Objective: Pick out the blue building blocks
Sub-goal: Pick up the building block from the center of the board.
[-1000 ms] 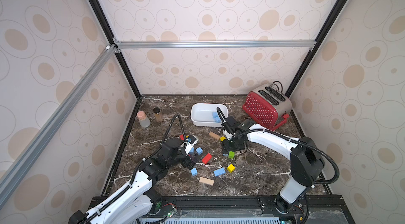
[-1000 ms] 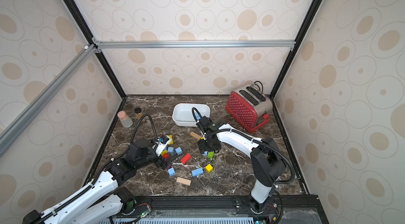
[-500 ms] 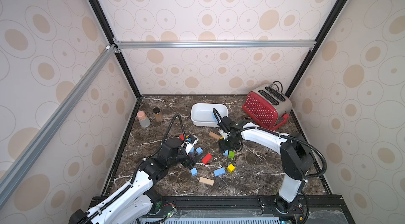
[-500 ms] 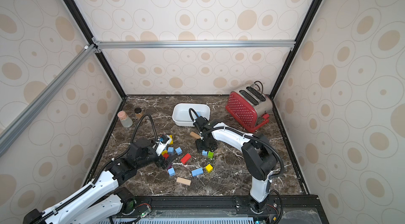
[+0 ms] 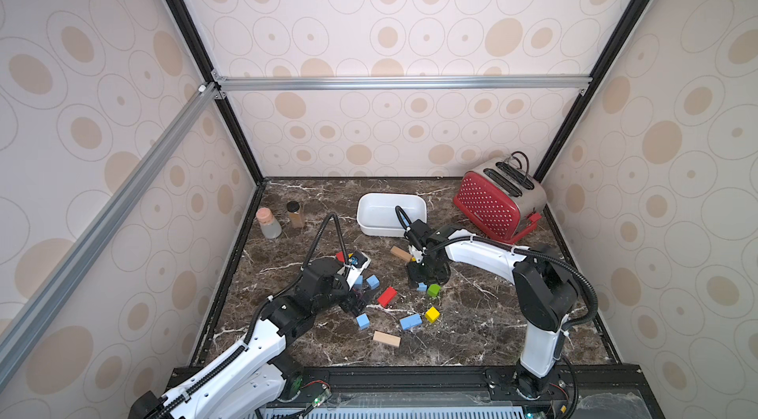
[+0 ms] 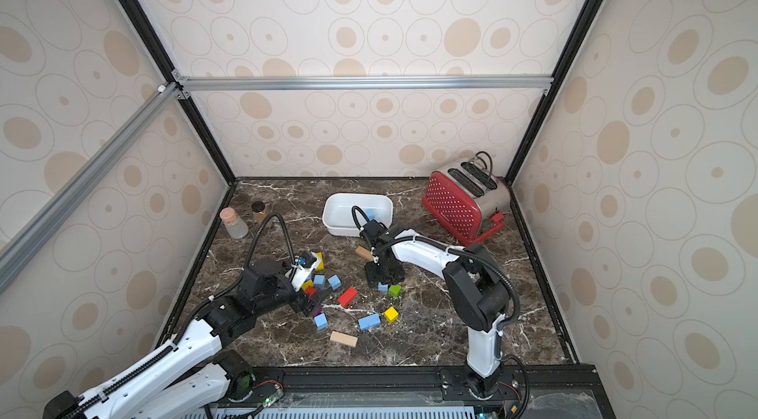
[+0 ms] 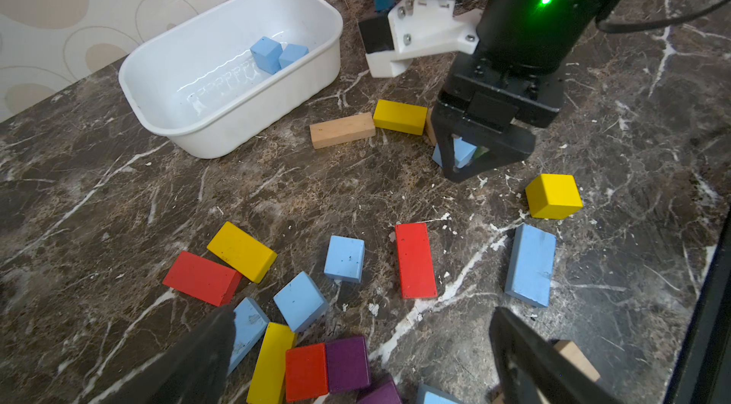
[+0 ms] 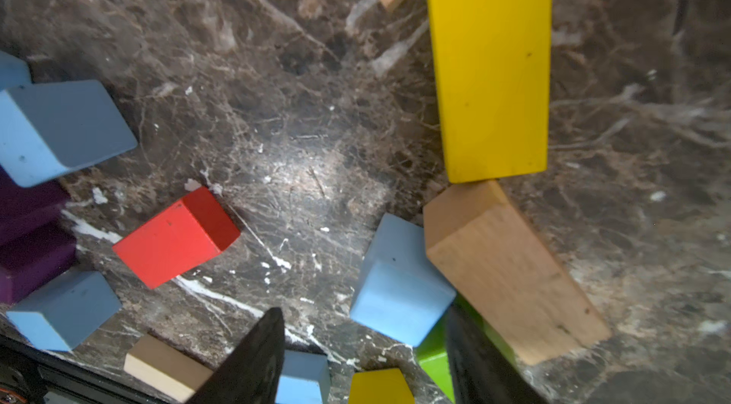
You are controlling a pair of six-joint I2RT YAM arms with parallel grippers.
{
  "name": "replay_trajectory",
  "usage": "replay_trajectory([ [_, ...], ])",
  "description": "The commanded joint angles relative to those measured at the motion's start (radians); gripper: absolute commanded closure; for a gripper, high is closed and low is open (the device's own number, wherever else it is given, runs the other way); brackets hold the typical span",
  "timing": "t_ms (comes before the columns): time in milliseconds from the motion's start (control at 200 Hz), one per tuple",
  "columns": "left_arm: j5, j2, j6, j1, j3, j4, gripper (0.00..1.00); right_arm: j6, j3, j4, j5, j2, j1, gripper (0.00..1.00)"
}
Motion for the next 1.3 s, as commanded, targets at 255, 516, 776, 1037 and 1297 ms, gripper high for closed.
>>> replay_trajectory([
  [255, -0.015, -0.005, 0.002, -0.008, 0.008, -0.007, 0.01, 0.014, 0.021, 0.000, -0.012, 0.043, 0.018, 0.33],
  [516, -0.034, -0.010, -0.006, -0.009, 0.012, -0.025, 0.01, 0.044, 0.040, -0.004, 0.060, 0.072, 0.023, 0.35],
  [776, -0.047, -0.025, -0.015, -0.008, 0.011, -0.032, 0.01, 0.089, 0.058, -0.032, 0.137, 0.102, 0.024, 0.47],
  [1037, -0.050, -0.026, -0.017, -0.008, 0.009, -0.035, 0.01, 0.108, 0.046, -0.035, 0.145, 0.097, 0.027, 0.46],
  [1297, -0.052, -0.016, -0.021, -0.009, 0.010, -0.017, 0.01, 0.137, 0.028, -0.019, 0.126, 0.091, 0.030, 0.52],
])
